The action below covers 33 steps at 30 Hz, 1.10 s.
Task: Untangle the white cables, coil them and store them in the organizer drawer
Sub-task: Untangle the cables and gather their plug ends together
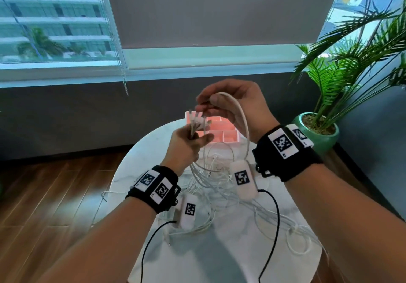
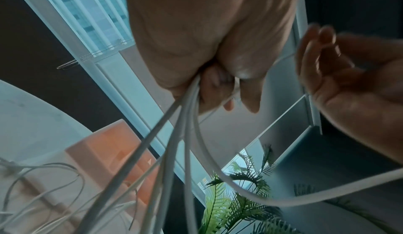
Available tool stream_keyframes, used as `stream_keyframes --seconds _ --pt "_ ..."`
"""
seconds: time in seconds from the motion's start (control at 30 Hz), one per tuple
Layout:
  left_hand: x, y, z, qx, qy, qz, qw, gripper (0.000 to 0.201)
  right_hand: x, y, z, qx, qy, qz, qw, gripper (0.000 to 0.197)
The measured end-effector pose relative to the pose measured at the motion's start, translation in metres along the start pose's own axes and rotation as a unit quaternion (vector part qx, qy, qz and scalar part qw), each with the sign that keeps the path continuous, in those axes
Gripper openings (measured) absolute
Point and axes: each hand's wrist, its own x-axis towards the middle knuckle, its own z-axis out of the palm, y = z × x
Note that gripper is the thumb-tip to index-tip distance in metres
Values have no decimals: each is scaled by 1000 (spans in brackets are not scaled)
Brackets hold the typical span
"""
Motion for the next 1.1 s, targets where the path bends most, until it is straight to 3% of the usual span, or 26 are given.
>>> stream_keyframes --seconds 0.07,0.13,0.23,0.33,0.5,0.6,0.67,0.77,0.83,0.87,0.97,1.03,1.1 --pt "1 -6 5 39 -9 -1 999 6 -3 -2 8 20 -14 -18 1000 21" --pt "0 -19 3 79 -20 -22 996 20 -2 -7 9 46 -6 -54 997 24" --pt "-1 -41 -13 80 -11 -102 991 24 4 -21 -8 111 47 -103 987 39" --pt "-1 -58 -30 44 31 -143 988 20 9 -28 -38 141 116 -120 976 34" --pt "-2 -58 -43 -14 41 -134 990 17 7 16 -86 25 273 -47 961 21" --pt "-1 -53 -46 -44 61 -126 989 14 -4 63 -107 -144 318 70 935 20" --pt "-1 -49 -46 -66 63 -123 988 16 -17 97 -115 -216 293 191 912 19" --pt "-2 -42 -44 -75 48 -116 989 18 -37 140 -115 -325 189 326 868 20" --pt "-2 -39 -40 -70 41 -112 990 18 -45 150 -104 -411 147 305 846 25" --pt "-3 -38 -39 -68 39 -111 991 18 -46 148 -94 -429 153 267 849 25" --pt "-4 -38 -33 -62 30 -108 992 17 -45 129 -58 -405 138 139 893 14" --pt "-4 -38 -28 -67 20 -108 992 17 -43 125 -35 -396 32 121 910 13" --pt "-4 -38 -24 -73 10 -109 991 16 -42 137 -19 -415 -71 156 894 19"
